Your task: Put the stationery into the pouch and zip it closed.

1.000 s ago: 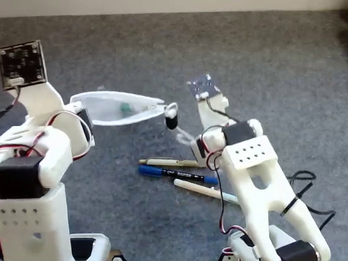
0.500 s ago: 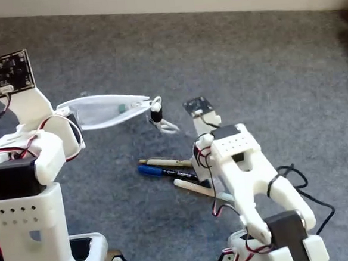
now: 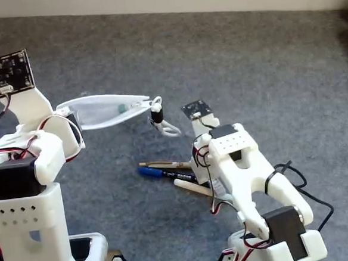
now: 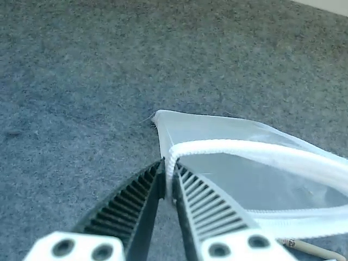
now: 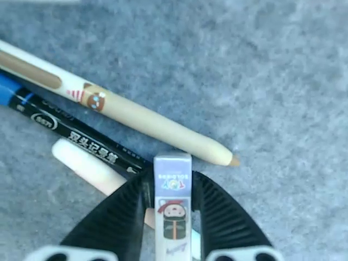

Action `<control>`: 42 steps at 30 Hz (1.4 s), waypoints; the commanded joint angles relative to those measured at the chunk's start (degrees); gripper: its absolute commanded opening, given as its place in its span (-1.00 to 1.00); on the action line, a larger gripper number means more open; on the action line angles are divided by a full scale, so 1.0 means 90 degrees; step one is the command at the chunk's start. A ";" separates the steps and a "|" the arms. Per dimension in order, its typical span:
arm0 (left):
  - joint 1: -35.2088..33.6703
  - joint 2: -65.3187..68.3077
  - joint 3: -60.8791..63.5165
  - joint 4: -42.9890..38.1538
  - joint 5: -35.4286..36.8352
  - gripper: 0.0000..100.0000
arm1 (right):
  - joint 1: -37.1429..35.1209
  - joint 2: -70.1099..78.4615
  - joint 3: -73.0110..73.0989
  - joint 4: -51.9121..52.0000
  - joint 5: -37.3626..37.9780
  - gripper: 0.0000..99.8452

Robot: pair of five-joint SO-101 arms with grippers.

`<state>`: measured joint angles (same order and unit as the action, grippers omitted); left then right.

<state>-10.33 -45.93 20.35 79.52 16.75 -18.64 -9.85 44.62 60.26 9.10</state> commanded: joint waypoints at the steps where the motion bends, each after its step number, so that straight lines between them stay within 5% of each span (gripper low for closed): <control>1: -0.0112 -0.0063 -0.0024 -0.0088 0.0000 -0.99 | -0.0054 0.0024 -0.0278 0.0142 0.0049 -0.93; 15: -0.0112 -0.0063 -0.0024 -0.0078 -0.0010 -0.99 | -0.0073 -0.0161 -0.1773 0.1578 0.0059 -0.99; 30: -0.0112 -0.0063 -0.0063 -0.0117 0.0000 -0.99 | -0.0698 -0.3697 -0.1929 0.1607 0.0020 -0.99; 42: -0.0112 -0.0063 -0.0034 -0.0107 0.0000 -0.99 | -0.2017 -0.4596 -0.1890 -0.0474 0.0020 -0.99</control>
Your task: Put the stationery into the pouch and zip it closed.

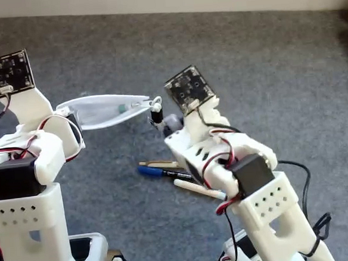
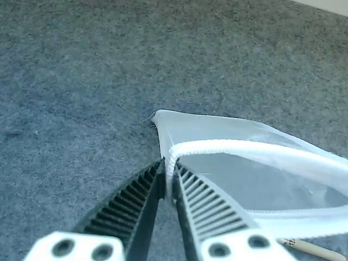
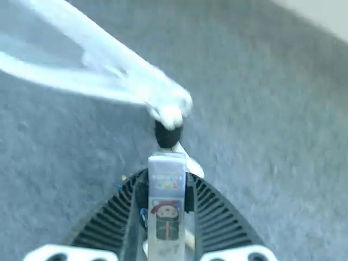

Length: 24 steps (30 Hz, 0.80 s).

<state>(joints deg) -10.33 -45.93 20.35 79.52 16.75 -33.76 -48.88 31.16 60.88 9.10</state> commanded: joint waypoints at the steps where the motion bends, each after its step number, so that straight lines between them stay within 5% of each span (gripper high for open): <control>1: -0.0112 -0.0063 -0.0034 -0.0107 0.0000 -0.99 | -0.0444 -0.0259 -0.0396 -0.0718 0.0020 -0.99; 13: -0.0112 -0.0063 -0.0034 -0.0098 0.0000 -0.99 | -0.1382 -0.0181 -0.0269 -0.3541 0.0020 -0.99; 24: -0.0112 -0.0063 -0.0024 -0.0088 0.0000 -0.99 | -0.1548 -0.0151 0.1646 -0.7263 0.0020 -0.99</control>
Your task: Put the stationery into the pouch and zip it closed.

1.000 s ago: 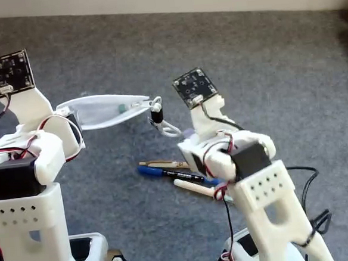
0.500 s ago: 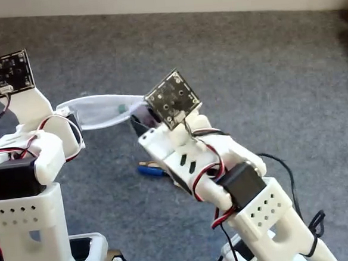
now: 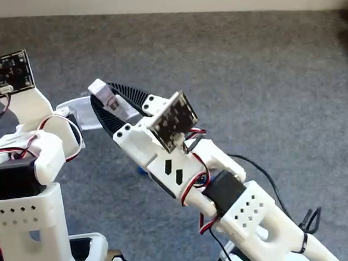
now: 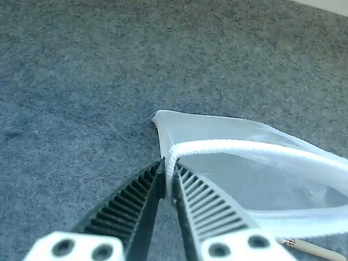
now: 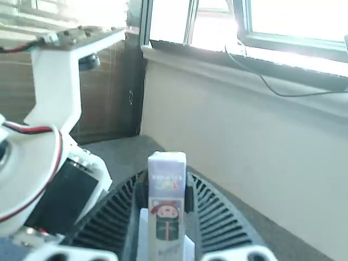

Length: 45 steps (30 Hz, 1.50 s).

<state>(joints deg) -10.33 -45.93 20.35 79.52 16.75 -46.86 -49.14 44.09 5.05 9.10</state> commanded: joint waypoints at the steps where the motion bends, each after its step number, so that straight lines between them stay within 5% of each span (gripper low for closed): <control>1: -0.0112 -0.0063 -0.0024 -0.0088 0.0000 -0.99 | -0.0103 -0.0054 0.0337 -0.1353 0.0020 -0.99; 13: -0.0112 -0.0063 -0.0024 -0.0078 0.0000 -0.99 | -0.0093 0.1949 0.0708 -0.3971 0.0020 -0.99; 24: -0.0112 -0.0063 -0.0024 -0.0088 0.0000 -0.99 | -0.0103 0.2144 0.1255 -0.4029 0.0010 -0.98; 30: -0.0112 -0.0063 -0.0024 -0.0098 0.0000 -0.99 | -0.0093 0.2076 0.1480 -0.3990 0.0010 -0.75; 45: -0.0112 -0.0063 -0.0015 -0.0098 -0.0010 -0.99 | -0.0073 0.2066 0.1441 -0.3853 0.0010 -0.75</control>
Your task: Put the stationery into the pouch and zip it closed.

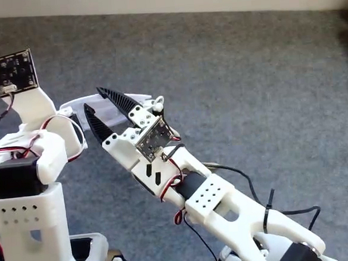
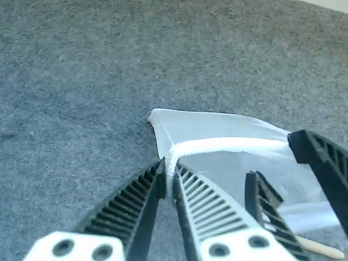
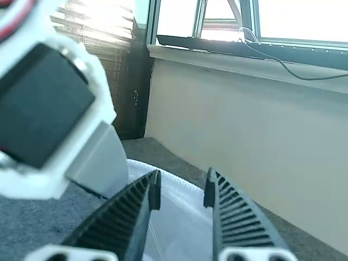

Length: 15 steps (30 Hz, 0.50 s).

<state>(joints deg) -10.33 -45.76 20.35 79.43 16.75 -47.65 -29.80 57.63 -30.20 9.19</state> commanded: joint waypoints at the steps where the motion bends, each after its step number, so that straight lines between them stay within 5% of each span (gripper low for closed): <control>1: -0.0112 -0.0083 -0.0015 -0.0088 -0.0010 -0.99 | 0.0015 -0.0083 -0.0063 0.0269 0.0000 -0.75; 8: -0.0357 -0.0083 -0.0015 -0.0107 0.0000 -0.99 | 0.0171 -0.1255 -0.0083 0.1949 -0.0410 -0.75; 15: -0.0415 -0.0083 -0.0015 -0.0107 0.0000 -0.99 | 0.0552 -0.2232 -0.1079 0.4947 -0.1309 -0.75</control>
<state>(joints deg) -12.35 -45.76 20.44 79.43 16.75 -44.92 -46.33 54.64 3.12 0.22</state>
